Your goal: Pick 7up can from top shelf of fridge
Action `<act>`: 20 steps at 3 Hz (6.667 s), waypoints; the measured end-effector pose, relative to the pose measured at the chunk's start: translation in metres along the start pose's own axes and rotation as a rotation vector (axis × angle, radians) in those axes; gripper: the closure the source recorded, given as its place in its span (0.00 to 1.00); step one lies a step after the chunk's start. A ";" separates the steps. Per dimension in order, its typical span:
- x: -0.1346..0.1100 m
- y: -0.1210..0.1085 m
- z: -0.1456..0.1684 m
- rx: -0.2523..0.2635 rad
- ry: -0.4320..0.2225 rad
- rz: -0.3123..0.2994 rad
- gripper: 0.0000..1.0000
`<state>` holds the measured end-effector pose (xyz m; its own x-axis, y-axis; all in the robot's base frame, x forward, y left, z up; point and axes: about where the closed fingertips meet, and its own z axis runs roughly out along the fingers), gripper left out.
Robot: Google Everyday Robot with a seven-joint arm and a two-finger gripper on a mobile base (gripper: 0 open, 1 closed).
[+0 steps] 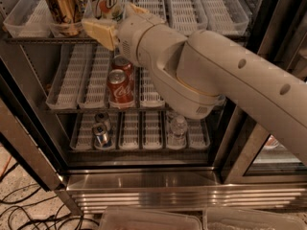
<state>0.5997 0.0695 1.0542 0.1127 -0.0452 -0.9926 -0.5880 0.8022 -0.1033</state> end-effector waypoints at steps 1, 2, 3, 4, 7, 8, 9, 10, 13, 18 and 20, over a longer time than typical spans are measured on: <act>-0.001 -0.008 0.006 0.008 -0.007 0.017 0.27; 0.001 -0.009 0.010 0.005 -0.005 0.024 0.27; 0.000 -0.010 0.010 0.005 -0.005 0.024 0.27; -0.001 -0.008 0.013 -0.001 -0.005 0.026 0.27; -0.006 0.000 0.043 -0.037 -0.027 0.028 0.25; -0.004 0.006 0.055 -0.058 -0.026 0.024 0.27; -0.005 0.005 0.053 -0.058 -0.026 0.024 0.46; -0.005 0.005 0.054 -0.059 -0.026 0.024 0.69; -0.008 0.002 0.052 -0.059 -0.026 0.024 1.00; -0.056 0.036 0.018 -0.138 -0.189 -0.057 1.00; -0.055 0.056 0.004 -0.181 -0.179 -0.051 1.00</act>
Offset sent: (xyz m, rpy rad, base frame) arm 0.0301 -0.0028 -0.0035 0.0317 0.0290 0.0007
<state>0.5638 0.1188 1.1030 0.2762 0.0362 -0.9604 -0.7097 0.6815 -0.1784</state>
